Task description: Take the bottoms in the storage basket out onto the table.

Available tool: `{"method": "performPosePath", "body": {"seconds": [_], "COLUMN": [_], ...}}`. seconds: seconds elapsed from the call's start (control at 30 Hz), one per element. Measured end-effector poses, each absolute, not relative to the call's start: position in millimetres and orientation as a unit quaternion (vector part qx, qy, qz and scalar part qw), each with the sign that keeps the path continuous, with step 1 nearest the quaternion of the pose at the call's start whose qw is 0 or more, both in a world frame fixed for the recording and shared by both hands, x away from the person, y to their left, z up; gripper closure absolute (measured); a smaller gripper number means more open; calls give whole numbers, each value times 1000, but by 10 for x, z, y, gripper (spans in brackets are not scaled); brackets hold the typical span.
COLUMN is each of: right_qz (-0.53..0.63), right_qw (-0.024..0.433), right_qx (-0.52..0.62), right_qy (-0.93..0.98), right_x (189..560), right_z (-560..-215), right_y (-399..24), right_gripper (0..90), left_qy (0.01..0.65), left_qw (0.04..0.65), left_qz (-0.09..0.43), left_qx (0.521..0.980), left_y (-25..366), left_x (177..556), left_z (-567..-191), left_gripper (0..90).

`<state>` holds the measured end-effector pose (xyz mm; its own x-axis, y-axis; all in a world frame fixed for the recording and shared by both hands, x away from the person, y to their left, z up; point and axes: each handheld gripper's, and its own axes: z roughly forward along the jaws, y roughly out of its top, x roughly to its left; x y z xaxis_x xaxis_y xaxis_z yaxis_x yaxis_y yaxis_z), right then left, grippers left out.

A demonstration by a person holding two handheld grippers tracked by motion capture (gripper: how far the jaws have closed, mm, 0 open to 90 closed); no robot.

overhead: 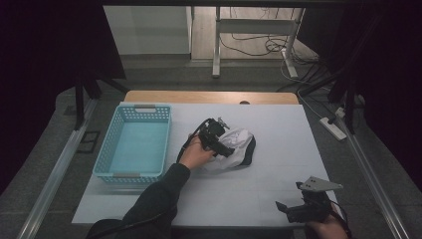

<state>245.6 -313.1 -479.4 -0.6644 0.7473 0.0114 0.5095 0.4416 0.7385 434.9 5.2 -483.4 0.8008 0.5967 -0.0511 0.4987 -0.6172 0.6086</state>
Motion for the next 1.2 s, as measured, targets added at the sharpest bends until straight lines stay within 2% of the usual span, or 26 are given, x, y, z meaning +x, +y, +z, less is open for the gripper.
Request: {"method": "performPosePath", "body": {"seconds": [0.8, 1.2], "right_qz": [369, 371], "right_qw": [161, 161], "right_qx": [378, 378], "right_qy": [834, 833], "right_x": [2457, 2457], "right_z": [-4794, -4793], "right_y": [-3126, -3130], "right_gripper": [0, 0], "left_qy": [283, 264], "left_qw": [393, 400], "left_qz": [29, 31], "left_qx": [874, 877], "left_y": [293, 366], "left_x": [4232, 4149], "left_z": [-4658, -4657], "left_gripper": [0, 0]}}
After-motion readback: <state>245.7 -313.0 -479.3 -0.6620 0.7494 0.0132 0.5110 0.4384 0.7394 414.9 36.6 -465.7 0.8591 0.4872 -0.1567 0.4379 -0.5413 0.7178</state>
